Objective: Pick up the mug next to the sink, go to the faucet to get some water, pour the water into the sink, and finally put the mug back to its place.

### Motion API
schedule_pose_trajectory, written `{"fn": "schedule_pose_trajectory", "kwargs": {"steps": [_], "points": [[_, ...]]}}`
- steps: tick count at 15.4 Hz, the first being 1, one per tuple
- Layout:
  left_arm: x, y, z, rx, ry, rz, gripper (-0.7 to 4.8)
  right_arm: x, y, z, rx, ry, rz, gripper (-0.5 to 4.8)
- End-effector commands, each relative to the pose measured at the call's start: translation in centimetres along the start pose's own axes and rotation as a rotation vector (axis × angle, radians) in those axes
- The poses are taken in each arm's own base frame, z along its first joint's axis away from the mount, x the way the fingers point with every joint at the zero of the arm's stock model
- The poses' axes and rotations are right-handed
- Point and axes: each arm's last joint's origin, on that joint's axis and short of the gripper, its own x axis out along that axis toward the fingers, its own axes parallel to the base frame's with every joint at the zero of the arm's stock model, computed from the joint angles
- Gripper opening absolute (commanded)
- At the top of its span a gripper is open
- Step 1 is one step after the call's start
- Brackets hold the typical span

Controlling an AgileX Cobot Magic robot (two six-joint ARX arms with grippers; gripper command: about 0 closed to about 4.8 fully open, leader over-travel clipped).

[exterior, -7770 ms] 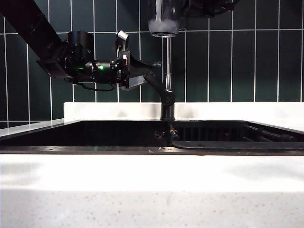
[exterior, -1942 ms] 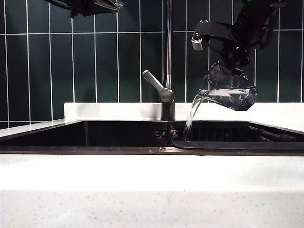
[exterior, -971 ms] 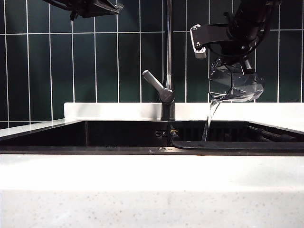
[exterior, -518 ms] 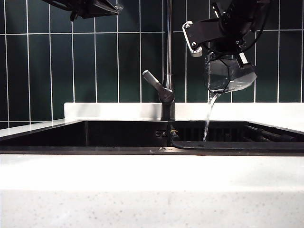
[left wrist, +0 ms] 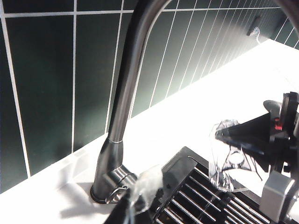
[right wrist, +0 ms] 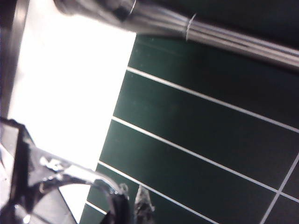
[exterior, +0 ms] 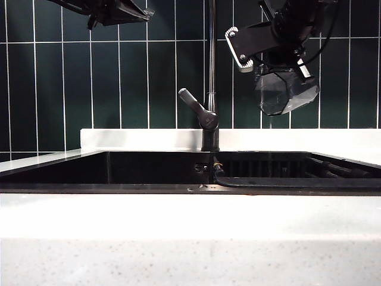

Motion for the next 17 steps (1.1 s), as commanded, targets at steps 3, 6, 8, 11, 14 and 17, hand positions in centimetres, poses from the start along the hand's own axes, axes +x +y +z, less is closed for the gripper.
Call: {"fn": "schedule_pose_trajectory", "kwargs": {"steps": [3, 6, 8, 11, 14, 17], "points": [[-0.2, -0.3, 0.4, 0.009, -0.011, -0.006, -0.06, -0.5, -1.6, -0.4, 0.105, 0.028, -0.124, -0.02], [-0.2, -0.3, 0.4, 0.008, -0.011, -0.006, -0.06, -0.4, -1.0, -1.4, 0.451, 0.063, -0.083, -0.02], [-0.2, -0.3, 0.4, 0.008, -0.01, -0.007, -0.06, -0.4, -0.6, -2.7, 0.687, 0.063, -0.076, -0.02], [-0.2, -0.3, 0.4, 0.004, -0.007, -0.007, -0.06, -0.7, 0.2, -6.1, 0.989, 0.044, -0.084, -0.02], [-0.3, -0.4, 0.5, 0.005, -0.008, -0.007, -0.06, -1.4, 1.7, -9.1, 1.225, 0.021, -0.1, -0.02], [-0.6, -0.7, 0.8, 0.011, -0.013, -0.007, -0.06, -1.7, 4.5, -11.6, 1.403, -0.018, -0.145, -0.02]]}}
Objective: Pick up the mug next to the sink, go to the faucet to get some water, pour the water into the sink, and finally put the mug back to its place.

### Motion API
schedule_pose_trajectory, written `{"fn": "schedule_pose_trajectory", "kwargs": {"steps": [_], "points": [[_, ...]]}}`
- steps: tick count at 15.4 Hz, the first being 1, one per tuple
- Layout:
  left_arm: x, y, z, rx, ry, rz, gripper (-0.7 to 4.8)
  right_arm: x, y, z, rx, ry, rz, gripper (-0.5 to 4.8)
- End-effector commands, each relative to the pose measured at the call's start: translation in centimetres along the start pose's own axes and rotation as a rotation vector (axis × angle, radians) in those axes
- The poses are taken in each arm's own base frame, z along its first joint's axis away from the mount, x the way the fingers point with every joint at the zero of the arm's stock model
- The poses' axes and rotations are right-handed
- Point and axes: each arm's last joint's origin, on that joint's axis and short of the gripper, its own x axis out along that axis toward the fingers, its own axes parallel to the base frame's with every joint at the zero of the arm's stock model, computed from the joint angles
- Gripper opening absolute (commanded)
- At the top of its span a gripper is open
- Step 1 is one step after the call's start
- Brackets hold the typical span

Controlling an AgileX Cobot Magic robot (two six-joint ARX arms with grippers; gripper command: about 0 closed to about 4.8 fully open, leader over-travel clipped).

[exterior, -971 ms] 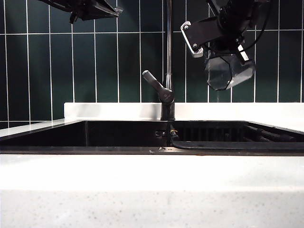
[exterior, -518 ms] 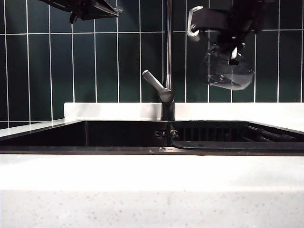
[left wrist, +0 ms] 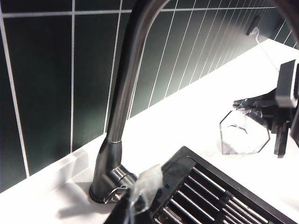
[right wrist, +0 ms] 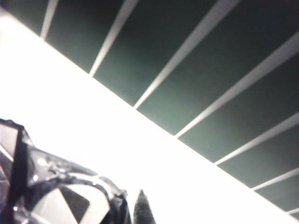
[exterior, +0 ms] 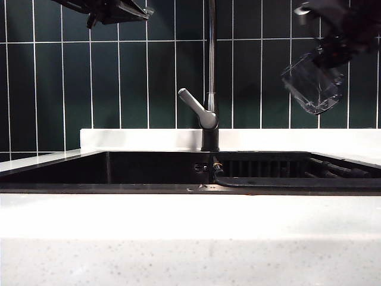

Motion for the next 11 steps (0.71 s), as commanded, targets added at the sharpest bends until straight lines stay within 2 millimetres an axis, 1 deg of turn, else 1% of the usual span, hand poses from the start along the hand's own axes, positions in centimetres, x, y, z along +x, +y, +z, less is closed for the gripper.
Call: {"fn": "schedule_pose_trajectory", "kwargs": {"steps": [1, 2, 4, 5, 7, 9, 11], "points": [[-0.5, -0.6, 0.7, 0.015, -0.016, -0.007, -0.06, -0.2, -1.1, -2.5, 0.173, -0.098, -0.011, -0.02], [-0.6, -0.7, 0.8, 0.017, -0.018, -0.007, -0.06, -0.3, -1.3, -3.5, 0.202, -0.109, -0.026, -0.02], [-0.8, -0.9, 1.0, 0.018, -0.019, -0.007, -0.06, -0.7, -1.8, -6.1, 0.263, -0.113, -0.056, -0.02], [-0.9, -1.0, 1.1, 0.02, -0.021, -0.007, -0.06, -0.8, -1.9, -7.0, 0.286, -0.108, -0.061, -0.02], [-1.0, -1.1, 1.2, 0.022, -0.023, -0.007, -0.06, -1.1, -1.7, -8.3, 0.317, -0.113, -0.085, -0.02], [-1.1, -1.2, 1.4, 0.027, -0.027, -0.007, -0.06, -1.3, -1.0, -9.5, 0.327, -0.107, -0.115, -0.02], [-1.2, -1.3, 1.5, 0.029, -0.029, -0.007, -0.06, -1.3, -0.7, -10.1, 0.363, -0.117, -0.137, -0.02]]}}
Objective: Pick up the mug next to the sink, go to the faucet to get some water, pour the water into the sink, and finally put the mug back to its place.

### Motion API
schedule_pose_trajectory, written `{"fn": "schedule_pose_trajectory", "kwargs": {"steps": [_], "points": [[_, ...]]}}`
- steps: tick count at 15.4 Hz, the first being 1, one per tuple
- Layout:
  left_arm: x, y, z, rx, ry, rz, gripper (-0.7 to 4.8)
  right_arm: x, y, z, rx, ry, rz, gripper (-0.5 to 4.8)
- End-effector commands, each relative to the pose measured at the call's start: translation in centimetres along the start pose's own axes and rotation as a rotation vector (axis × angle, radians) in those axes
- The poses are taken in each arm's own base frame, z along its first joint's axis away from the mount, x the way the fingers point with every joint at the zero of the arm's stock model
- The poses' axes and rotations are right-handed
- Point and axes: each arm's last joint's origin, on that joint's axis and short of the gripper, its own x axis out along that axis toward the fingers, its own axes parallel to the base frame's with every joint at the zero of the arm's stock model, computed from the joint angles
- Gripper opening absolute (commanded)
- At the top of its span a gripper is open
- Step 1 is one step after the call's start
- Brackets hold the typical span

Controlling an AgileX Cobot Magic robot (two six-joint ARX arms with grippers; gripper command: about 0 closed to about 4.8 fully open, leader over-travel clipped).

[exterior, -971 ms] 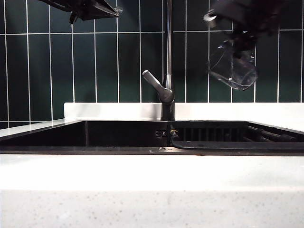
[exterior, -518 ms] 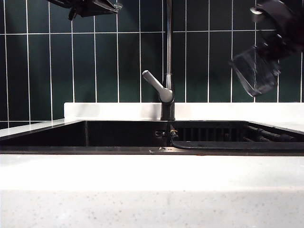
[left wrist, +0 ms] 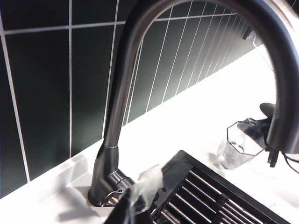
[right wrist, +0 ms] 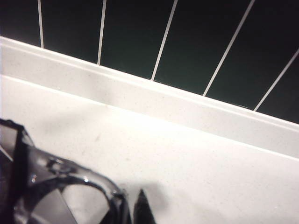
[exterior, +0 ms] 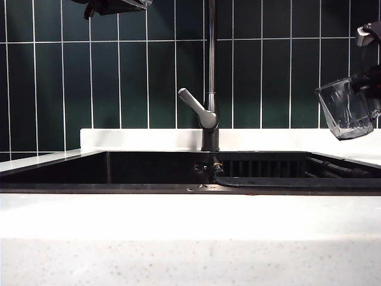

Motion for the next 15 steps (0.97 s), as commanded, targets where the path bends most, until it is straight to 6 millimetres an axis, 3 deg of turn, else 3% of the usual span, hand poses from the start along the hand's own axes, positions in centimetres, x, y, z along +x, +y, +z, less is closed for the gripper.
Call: {"fn": "schedule_pose_trajectory", "kwargs": {"steps": [1, 7, 15], "points": [[-0.4, -0.5, 0.7, 0.017, -0.019, -0.007, -0.06, -0.1, -0.1, -0.2, 0.046, -0.059, -0.048, -0.02], [-0.7, -0.8, 1.0, 0.021, -0.022, -0.008, -0.06, 0.9, 0.0, -1.9, 0.142, -0.027, -0.033, -0.02], [-0.7, -0.8, 1.0, 0.022, -0.022, -0.006, -0.06, 0.9, -1.4, -3.0, 0.214, -0.026, 0.018, -0.02]]}}
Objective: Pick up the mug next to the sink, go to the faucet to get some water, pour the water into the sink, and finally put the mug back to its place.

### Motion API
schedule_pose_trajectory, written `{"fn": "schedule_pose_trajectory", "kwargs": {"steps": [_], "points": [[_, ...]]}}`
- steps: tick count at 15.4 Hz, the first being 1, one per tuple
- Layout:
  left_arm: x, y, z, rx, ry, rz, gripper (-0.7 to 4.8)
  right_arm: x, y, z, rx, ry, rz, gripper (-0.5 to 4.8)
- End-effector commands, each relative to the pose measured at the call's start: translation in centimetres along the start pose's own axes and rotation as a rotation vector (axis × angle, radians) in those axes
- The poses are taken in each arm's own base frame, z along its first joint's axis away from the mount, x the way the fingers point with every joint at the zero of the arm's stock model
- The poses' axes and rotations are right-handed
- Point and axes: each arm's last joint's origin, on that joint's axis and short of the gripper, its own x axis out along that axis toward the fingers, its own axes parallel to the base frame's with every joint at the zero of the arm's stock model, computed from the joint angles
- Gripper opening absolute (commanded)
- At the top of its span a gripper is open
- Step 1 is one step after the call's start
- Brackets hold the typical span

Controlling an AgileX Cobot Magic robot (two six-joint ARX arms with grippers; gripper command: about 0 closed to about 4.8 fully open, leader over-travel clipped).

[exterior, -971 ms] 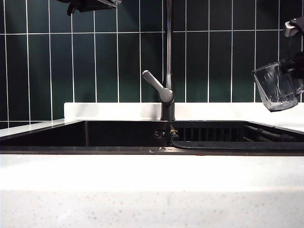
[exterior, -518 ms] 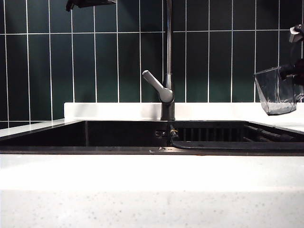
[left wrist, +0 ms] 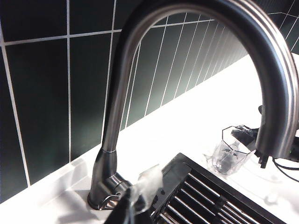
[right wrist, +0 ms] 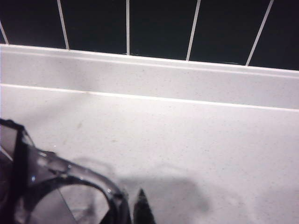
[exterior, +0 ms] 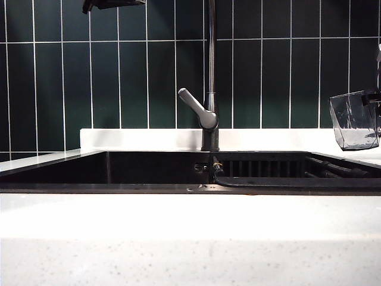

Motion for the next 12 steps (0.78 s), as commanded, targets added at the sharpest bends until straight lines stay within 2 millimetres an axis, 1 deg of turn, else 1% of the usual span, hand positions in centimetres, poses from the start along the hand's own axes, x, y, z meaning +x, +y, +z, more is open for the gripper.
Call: {"fn": "schedule_pose_trajectory", "kwargs": {"steps": [1, 3, 9, 12], "points": [[-0.2, -0.3, 0.4, 0.01, -0.012, -0.005, -0.06, 0.3, 0.0, 0.1, 0.04, -0.041, 0.059, -0.02], [-0.2, -0.3, 0.4, 0.01, -0.012, -0.005, -0.06, 0.5, 0.0, -0.4, 0.049, -0.025, 0.052, -0.02], [-0.2, -0.3, 0.4, 0.01, -0.012, -0.004, -0.06, 0.5, -0.2, -0.6, 0.05, -0.015, 0.023, -0.02], [-0.2, -0.3, 0.4, 0.01, -0.012, -0.005, -0.06, 0.5, -0.2, -1.0, 0.058, 0.019, 0.003, -0.02]]}}
